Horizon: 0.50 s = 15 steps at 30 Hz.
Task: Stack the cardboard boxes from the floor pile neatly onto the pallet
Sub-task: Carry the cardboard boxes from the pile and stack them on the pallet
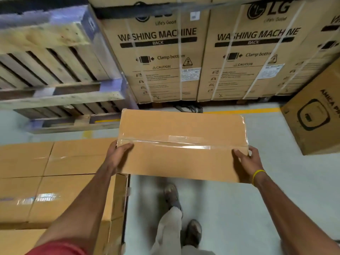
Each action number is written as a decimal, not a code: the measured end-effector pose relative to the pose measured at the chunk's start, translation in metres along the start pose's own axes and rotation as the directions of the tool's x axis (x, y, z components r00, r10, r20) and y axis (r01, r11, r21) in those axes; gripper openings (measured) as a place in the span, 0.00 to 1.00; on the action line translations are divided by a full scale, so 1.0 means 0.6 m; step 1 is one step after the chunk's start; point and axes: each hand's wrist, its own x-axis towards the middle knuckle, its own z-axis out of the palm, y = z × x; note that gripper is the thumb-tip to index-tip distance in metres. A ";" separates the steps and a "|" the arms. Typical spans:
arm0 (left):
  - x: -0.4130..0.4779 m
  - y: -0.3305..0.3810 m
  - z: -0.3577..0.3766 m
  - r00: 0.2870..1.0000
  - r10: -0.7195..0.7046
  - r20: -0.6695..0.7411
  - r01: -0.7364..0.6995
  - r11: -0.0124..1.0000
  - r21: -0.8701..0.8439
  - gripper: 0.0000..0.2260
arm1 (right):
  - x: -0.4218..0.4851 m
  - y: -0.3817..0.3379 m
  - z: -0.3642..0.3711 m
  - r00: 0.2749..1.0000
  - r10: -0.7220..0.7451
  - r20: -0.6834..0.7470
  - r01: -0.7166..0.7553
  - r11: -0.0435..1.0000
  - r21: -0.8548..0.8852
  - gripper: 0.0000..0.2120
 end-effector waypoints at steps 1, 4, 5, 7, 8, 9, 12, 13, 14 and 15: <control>-0.025 -0.003 -0.022 1.000 0.020 -0.022 -0.020 1.000 0.012 0.21 | -0.015 0.002 0.005 1.000 -0.005 0.005 0.005 1.000 -0.024 0.35; -0.078 -0.014 -0.082 0.996 0.056 -0.066 -0.050 0.995 0.081 0.29 | -0.060 0.012 0.019 0.998 -0.044 0.036 0.047 0.996 -0.080 0.36; -0.087 -0.019 -0.100 0.996 0.062 -0.069 -0.054 0.993 0.102 0.31 | -0.083 0.007 0.026 0.997 -0.058 0.042 0.062 0.994 -0.092 0.35; -0.107 -0.032 -0.137 0.996 0.061 -0.071 -0.051 0.990 0.129 0.32 | -0.124 0.002 0.039 0.996 -0.074 0.048 0.079 0.991 -0.112 0.32; -0.118 -0.038 -0.157 0.996 0.056 -0.071 -0.046 0.989 0.140 0.33 | -0.142 0.002 0.047 0.996 -0.080 0.046 0.085 0.990 -0.113 0.31; -0.127 -0.045 -0.177 0.996 0.055 -0.068 -0.045 0.988 0.147 0.33 | -0.156 0.004 0.054 0.995 -0.087 0.039 0.091 0.989 -0.116 0.30; -0.152 -0.058 -0.237 0.996 0.059 -0.066 -0.049 0.988 0.144 0.34 | -0.204 0.004 0.074 0.993 -0.119 0.019 0.120 0.985 -0.120 0.31; -0.161 -0.063 -0.260 0.996 0.065 -0.066 -0.056 0.989 0.134 0.34 | -0.224 0.002 0.083 0.991 -0.131 0.016 0.132 0.983 -0.126 0.30; -0.169 -0.069 -0.281 0.995 0.071 -0.063 -0.063 0.990 0.124 0.34 | -0.243 0.001 0.093 0.990 -0.144 0.012 0.144 0.980 -0.136 0.27; -0.176 -0.075 -0.301 0.995 0.077 -0.069 -0.069 0.991 0.116 0.34 | -0.261 -0.002 0.100 0.987 -0.162 0.012 0.162 0.975 -0.149 0.24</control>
